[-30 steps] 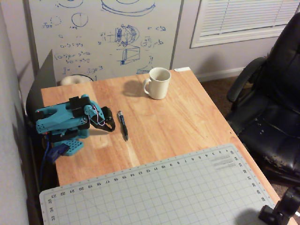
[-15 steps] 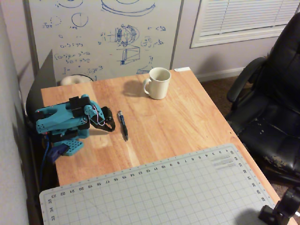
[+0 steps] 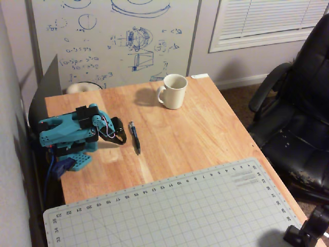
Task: Touch the pen.
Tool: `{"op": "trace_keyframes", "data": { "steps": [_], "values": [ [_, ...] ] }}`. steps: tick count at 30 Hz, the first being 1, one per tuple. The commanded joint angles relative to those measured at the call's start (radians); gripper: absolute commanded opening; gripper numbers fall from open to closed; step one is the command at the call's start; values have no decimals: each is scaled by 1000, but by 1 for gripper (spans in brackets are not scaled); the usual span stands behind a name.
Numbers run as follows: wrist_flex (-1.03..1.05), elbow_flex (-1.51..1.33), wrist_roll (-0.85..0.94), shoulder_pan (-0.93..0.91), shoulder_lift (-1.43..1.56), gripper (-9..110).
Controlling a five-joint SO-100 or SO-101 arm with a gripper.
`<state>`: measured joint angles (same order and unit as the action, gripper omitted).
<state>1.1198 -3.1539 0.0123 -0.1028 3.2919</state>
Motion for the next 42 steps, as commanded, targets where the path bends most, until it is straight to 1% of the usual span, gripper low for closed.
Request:
{"op": "trace_keyframes", "data": {
  "steps": [1, 22, 29, 36, 42],
  "values": [
    [2, 14, -5, 0, 2, 1],
    [-17, 34, -14, -5, 12, 1],
    [-48, 175, -14, 2, 55, 1],
    [-48, 319, -17, 2, -84, 0],
    [-46, 523, -18, 2, -353, 0]
  ]
}}
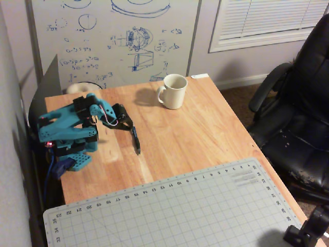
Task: Touch the pen.
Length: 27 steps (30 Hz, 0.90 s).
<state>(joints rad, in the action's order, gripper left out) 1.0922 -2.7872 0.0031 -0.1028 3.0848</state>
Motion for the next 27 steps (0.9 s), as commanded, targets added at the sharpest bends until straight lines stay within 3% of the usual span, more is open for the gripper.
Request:
{"op": "trace_keyframes", "data": {
  "steps": [1, 14, 20, 27],
  "values": [
    [-18, 196, -9, 2, -198, 0],
    [-20, 624, -11, -11, -900, 1],
    [-31, 680, -9, -11, -1186, 1],
    [-34, 676, -9, -12, -1307, 1]
  ]
}}
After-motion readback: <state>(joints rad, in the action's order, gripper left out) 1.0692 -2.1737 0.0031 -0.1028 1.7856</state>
